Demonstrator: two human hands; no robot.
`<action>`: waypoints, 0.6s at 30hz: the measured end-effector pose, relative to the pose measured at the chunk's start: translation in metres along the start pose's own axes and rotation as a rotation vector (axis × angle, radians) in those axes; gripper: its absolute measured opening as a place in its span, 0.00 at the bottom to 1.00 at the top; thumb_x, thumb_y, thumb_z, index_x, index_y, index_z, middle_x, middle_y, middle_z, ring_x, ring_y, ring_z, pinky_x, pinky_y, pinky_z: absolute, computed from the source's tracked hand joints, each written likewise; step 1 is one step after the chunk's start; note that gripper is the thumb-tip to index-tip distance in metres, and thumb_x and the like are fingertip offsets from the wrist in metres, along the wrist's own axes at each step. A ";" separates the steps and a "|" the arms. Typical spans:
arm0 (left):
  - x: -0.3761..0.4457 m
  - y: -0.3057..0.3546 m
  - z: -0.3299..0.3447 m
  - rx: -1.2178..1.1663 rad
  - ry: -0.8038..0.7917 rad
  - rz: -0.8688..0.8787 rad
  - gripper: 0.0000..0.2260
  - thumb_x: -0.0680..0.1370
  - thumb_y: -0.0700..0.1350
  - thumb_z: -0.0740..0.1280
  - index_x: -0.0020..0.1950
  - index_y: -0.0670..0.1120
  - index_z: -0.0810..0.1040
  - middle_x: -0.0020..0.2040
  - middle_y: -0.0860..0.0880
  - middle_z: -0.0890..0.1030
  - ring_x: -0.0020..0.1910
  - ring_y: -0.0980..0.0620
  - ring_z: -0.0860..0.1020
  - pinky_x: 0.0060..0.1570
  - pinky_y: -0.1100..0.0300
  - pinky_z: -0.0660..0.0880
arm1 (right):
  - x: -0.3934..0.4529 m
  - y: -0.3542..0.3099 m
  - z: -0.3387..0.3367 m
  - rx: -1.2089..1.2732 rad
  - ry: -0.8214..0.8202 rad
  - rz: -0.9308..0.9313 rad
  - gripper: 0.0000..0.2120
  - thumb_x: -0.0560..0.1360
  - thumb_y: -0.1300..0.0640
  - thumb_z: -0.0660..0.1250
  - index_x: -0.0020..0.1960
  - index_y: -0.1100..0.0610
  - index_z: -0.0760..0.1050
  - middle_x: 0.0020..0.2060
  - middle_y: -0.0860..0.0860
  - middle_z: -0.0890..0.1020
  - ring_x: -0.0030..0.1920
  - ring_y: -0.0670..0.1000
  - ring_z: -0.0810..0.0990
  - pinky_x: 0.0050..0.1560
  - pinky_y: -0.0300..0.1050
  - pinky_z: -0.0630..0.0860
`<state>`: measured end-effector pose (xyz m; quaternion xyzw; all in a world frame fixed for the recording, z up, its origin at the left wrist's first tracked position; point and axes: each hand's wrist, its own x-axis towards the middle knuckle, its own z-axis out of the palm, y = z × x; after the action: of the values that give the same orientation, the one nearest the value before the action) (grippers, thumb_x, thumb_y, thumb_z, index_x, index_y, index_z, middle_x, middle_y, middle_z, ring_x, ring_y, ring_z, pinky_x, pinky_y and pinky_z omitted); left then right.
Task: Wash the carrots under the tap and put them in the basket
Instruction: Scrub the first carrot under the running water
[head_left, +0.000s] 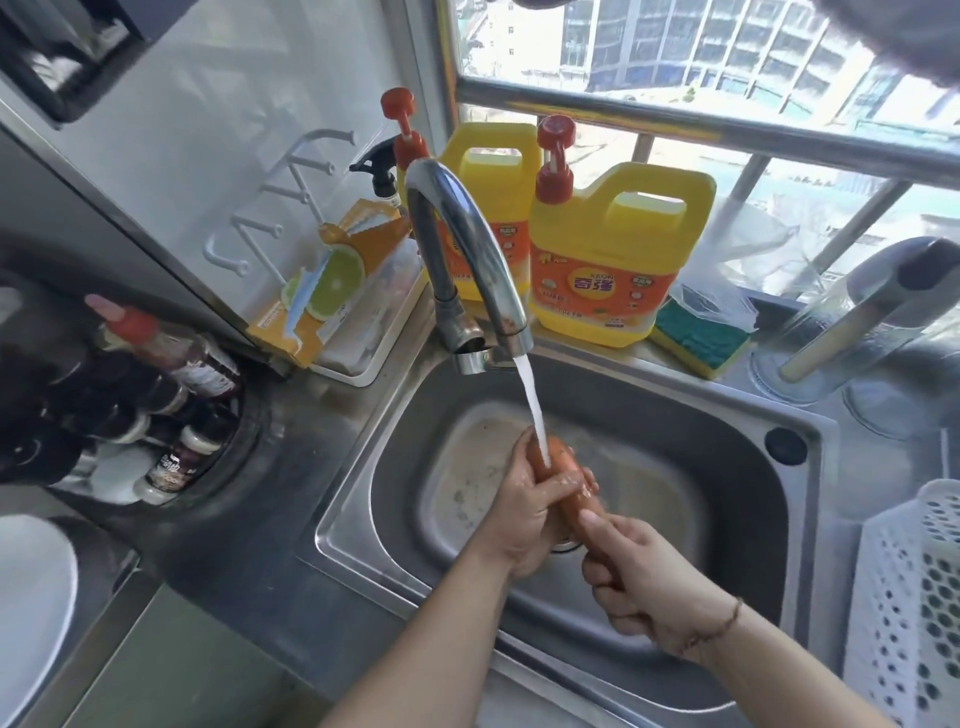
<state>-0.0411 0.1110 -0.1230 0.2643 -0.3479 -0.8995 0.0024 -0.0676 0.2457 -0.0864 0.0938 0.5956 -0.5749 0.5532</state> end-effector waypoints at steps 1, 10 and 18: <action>0.001 -0.001 0.004 0.050 0.082 0.012 0.16 0.76 0.33 0.67 0.59 0.47 0.70 0.44 0.45 0.77 0.39 0.49 0.78 0.40 0.55 0.79 | 0.003 0.003 0.004 -0.082 0.034 -0.047 0.13 0.83 0.49 0.58 0.49 0.58 0.68 0.28 0.50 0.68 0.21 0.45 0.60 0.21 0.32 0.58; 0.003 -0.002 0.007 0.075 0.336 0.003 0.11 0.85 0.50 0.56 0.53 0.43 0.69 0.38 0.40 0.74 0.31 0.46 0.75 0.32 0.56 0.77 | 0.006 0.011 0.014 -0.165 0.059 -0.086 0.13 0.83 0.51 0.58 0.52 0.62 0.69 0.26 0.50 0.68 0.20 0.46 0.62 0.20 0.34 0.58; 0.002 -0.006 0.003 0.134 0.391 0.085 0.09 0.81 0.36 0.65 0.60 0.39 0.69 0.35 0.45 0.77 0.29 0.51 0.75 0.30 0.58 0.76 | 0.014 0.021 0.019 -0.768 0.291 -0.388 0.09 0.80 0.49 0.63 0.45 0.53 0.71 0.36 0.45 0.77 0.33 0.43 0.75 0.33 0.34 0.67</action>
<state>-0.0427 0.1176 -0.1258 0.4183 -0.4106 -0.8052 0.0901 -0.0463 0.2299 -0.1046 -0.1517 0.8439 -0.3859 0.3405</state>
